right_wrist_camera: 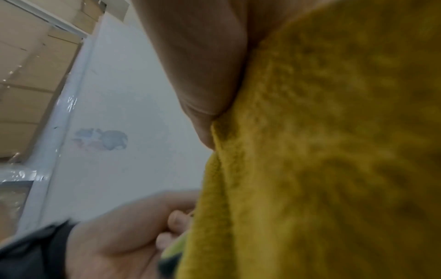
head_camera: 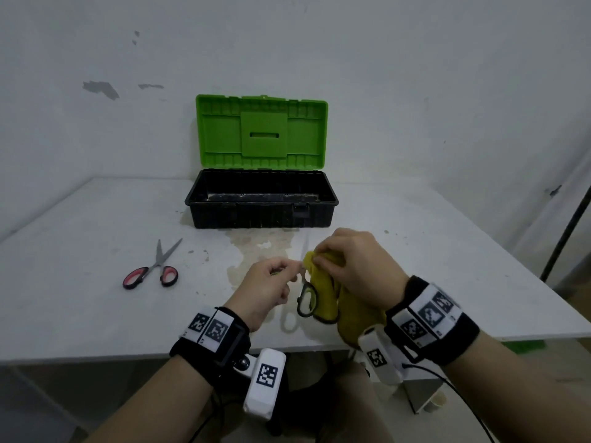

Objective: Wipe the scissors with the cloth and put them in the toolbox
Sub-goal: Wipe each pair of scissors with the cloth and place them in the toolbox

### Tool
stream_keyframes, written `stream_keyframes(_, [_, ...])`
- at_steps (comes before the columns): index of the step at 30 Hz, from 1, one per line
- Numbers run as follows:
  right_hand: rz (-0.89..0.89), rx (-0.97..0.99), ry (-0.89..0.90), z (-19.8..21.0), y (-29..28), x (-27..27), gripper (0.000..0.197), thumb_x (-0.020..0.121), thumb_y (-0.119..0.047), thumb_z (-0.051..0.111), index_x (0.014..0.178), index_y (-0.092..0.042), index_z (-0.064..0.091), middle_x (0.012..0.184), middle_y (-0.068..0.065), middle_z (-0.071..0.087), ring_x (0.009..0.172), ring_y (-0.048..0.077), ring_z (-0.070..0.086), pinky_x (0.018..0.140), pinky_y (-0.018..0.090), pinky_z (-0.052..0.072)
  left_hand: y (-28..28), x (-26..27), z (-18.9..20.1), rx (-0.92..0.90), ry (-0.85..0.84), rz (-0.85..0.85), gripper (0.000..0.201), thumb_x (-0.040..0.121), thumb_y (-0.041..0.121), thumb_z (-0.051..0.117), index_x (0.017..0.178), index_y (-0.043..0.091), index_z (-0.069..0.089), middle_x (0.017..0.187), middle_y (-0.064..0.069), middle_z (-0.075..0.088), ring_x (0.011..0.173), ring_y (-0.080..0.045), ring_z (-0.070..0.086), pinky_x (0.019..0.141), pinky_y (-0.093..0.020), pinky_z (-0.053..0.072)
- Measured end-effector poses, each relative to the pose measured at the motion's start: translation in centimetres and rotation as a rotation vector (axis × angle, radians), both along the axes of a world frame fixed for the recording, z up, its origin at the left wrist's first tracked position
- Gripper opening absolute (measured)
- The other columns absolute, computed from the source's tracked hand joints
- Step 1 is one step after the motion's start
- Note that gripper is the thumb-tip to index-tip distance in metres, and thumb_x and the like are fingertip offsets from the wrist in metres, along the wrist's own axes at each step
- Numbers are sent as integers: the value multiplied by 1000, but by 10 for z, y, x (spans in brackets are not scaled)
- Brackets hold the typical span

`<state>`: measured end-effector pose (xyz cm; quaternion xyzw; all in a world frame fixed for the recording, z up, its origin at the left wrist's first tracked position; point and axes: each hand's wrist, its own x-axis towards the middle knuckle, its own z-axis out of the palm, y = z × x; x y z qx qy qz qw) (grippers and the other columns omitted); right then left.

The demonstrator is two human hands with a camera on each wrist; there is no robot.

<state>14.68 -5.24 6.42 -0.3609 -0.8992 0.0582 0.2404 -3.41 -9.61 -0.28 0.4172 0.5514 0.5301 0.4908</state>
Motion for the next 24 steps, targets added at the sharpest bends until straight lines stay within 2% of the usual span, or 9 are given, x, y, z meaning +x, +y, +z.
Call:
stream_keyframes(3, [5,-34,-97,-12,-8,-1,21,93,-39,56,103,-25,69,98,-8,59,86,13,58,75,35,53,2,4,-2,-51,-55,9,27,103,25,52,94,5,68,69,0,53,51,-9,42,45,-19,37])
stream_keyframes(6, [-13,-27,-145,-16,-7,-7,25,95,-41,52,105,-25,68,100,-6,58,86,15,59,74,36,53,0,7,-3,-12,-16,8,33,104,27,50,90,0,63,63,0,48,48,-10,36,45,-20,32])
stream_keyframes(9, [-16,-38,-170,-18,-6,-11,25,95,-39,51,106,-24,68,101,-5,58,86,18,60,73,36,53,-1,7,-2,22,49,67,39,102,34,54,79,3,58,59,1,45,45,-10,33,46,-24,30])
stream_keyframes(12, [-30,-65,-193,-16,-5,-10,25,95,-39,51,108,-24,68,103,-5,58,89,18,59,74,35,52,0,0,-2,3,109,182,43,101,42,52,77,7,60,55,1,41,43,-11,35,45,-25,31])
stream_keyframes(15, [-27,-37,-163,-14,-8,-11,27,96,-40,49,107,-24,67,103,-5,58,88,18,59,74,37,53,1,-4,-4,15,205,242,47,101,45,46,66,13,49,56,-1,43,43,-13,38,43,-26,31])
stream_keyframes(20, [32,-27,-208,-18,-16,-26,26,97,-39,48,109,-24,66,102,-4,57,87,17,58,72,34,52,5,-3,-11,13,340,239,47,100,44,43,64,14,48,56,-1,46,53,-19,43,52,-31,36])
stream_keyframes(24, [-71,-60,-199,-17,-3,-20,26,97,-38,48,108,-24,66,105,-4,56,88,19,59,75,37,53,4,-6,-14,39,331,261,46,98,42,43,61,17,40,56,-1,39,54,-19,37,56,-37,33])
